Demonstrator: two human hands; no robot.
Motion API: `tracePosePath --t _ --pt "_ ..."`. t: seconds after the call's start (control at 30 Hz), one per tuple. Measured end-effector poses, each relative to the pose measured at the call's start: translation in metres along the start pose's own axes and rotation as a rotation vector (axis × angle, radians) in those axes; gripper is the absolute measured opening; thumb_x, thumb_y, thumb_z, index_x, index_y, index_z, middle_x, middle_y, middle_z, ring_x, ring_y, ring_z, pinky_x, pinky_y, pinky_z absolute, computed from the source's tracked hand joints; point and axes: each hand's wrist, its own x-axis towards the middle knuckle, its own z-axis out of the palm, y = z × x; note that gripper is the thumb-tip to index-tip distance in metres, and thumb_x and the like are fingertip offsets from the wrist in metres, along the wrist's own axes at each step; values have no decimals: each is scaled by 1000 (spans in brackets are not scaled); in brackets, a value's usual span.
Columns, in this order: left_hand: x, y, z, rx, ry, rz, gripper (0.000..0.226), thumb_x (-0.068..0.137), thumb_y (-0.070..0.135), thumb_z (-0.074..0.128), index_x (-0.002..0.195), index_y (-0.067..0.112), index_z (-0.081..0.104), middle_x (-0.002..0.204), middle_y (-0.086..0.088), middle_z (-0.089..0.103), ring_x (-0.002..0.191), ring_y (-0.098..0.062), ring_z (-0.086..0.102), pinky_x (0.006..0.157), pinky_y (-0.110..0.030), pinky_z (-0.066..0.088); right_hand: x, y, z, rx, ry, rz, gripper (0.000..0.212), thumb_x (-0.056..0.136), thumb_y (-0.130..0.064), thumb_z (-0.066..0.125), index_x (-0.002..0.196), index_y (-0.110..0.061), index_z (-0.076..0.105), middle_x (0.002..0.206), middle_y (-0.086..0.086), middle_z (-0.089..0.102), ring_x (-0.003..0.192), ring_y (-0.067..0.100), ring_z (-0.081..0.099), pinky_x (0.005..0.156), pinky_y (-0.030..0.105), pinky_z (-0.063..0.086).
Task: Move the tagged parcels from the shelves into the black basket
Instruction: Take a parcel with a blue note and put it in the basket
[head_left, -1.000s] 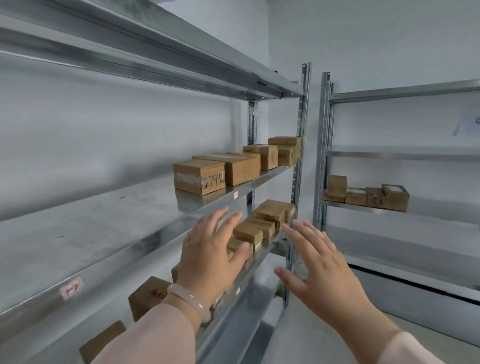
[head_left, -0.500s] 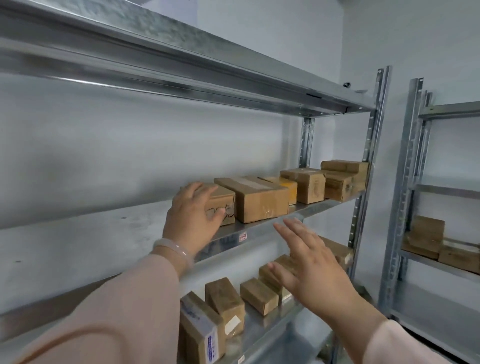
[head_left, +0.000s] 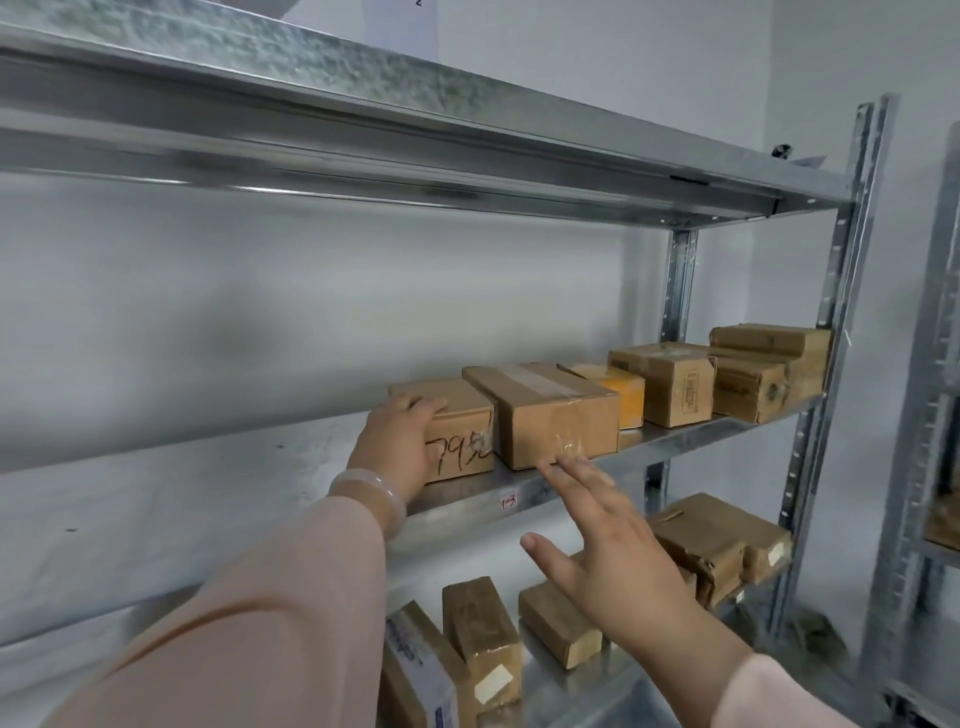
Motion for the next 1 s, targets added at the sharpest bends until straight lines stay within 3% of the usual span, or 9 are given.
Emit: tracePosePath --t 0.2,0.3,0.43,0.57,0.67,0.73,0.8,0.9,1.0 --pt "-23 -3 -6 -61 106 74 53 84 12 70 134 26 56 143 0 46 133 -25 39 111 -34 33 21 -18 10 205 15 14 66 89 -57 51 146 -45 21 155 -19 17 144 2 10 114 25 13" --pt "-41 -6 -17 -120 243 99 52 84 11 72 132 25 58 145 0 46 134 -24 40 110 -28 29 33 -26 18 381 48 68 62 90 -54 52 146 -41 27 151 -17 28 141 4 21 112 26 21" --pt "-69 -6 -37 -282 404 78 51 85 14 72 131 30 57 144 10 43 132 -6 35 105 -13 26 49 -46 19 880 61 246 57 92 -47 52 145 -35 33 141 -17 38 131 2 34 104 23 29" --pt "-90 -2 -43 -455 436 42 57 85 16 73 127 44 47 136 15 45 125 0 42 99 -20 42 64 -69 30 1354 -158 277 60 85 -55 60 138 -33 45 139 -10 51 131 9 44 111 39 36" --pt "-100 -3 -52 -640 330 -75 46 84 30 72 117 50 46 126 24 48 118 4 49 95 -19 49 66 -86 38 1330 -106 159 37 94 -38 55 130 -35 53 127 -13 61 121 6 54 104 36 41" --pt "-102 -5 -64 -853 237 -204 43 77 53 67 115 50 46 125 19 54 116 -1 55 92 -20 51 64 -96 41 1218 -70 85 46 93 -29 60 134 -43 46 127 -20 58 117 -3 54 102 30 44" --pt "-100 -10 -73 -1014 180 -331 61 69 70 63 122 49 42 126 11 58 113 -12 61 97 -32 51 62 -106 45 1076 -63 -17 59 90 -29 64 139 -47 38 136 -23 48 124 -8 45 105 27 40" --pt "-98 -20 -81 -1082 245 -405 79 65 58 73 134 35 41 124 3 63 107 -18 67 96 -43 54 60 -123 52 873 -39 -146 68 85 -46 62 144 -48 28 147 -29 29 136 -9 25 112 24 28" --pt "-99 -30 -86 -1211 305 -441 76 66 47 74 134 29 47 122 -3 67 103 -22 70 90 -47 57 63 -133 54 797 38 -223 59 87 -53 53 142 -50 32 148 -32 25 138 -9 18 111 19 22"
